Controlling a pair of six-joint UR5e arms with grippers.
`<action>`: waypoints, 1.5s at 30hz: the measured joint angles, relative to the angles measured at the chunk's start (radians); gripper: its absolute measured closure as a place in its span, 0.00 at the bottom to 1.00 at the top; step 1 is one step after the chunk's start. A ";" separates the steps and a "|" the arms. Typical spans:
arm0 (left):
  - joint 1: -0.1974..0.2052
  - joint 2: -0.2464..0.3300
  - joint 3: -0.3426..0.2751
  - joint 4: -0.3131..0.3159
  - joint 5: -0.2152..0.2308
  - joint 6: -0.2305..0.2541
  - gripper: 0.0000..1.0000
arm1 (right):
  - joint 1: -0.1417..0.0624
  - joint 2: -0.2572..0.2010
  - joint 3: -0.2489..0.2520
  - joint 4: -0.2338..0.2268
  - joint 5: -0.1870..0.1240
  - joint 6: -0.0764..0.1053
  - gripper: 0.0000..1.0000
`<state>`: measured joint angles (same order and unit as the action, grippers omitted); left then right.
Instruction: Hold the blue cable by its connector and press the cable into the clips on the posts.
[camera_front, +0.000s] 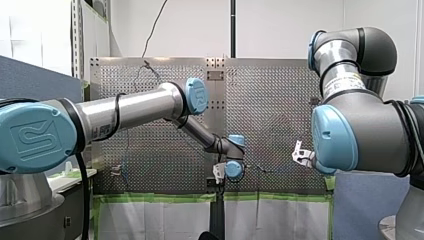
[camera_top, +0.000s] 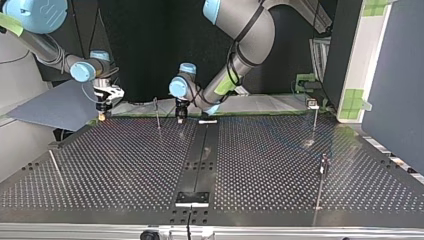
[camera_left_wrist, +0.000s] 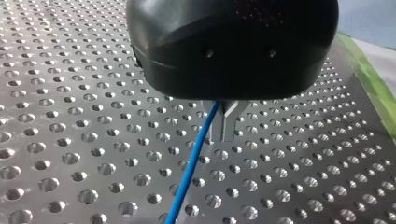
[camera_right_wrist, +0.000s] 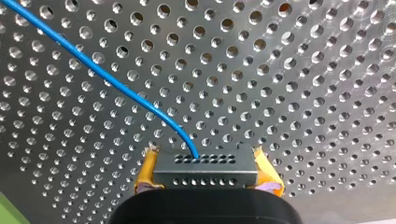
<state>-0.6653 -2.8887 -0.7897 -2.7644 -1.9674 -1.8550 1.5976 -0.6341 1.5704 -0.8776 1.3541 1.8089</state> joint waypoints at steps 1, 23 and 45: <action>0.000 0.000 0.001 0.000 0.000 0.000 0.99 | 0.000 0.000 -0.002 0.000 -0.002 0.000 1.00; 0.013 0.003 0.000 0.027 0.027 -0.016 0.99 | 0.000 0.003 -0.017 0.003 -0.028 0.005 1.00; 0.006 0.018 -0.065 0.068 0.085 0.148 0.00 | 0.002 0.004 -0.017 0.017 -0.029 0.005 1.00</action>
<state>-0.6596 -2.8707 -0.8548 -2.6961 -1.8826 -1.7067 1.5995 -0.6299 1.5534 -0.8609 1.3255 1.8135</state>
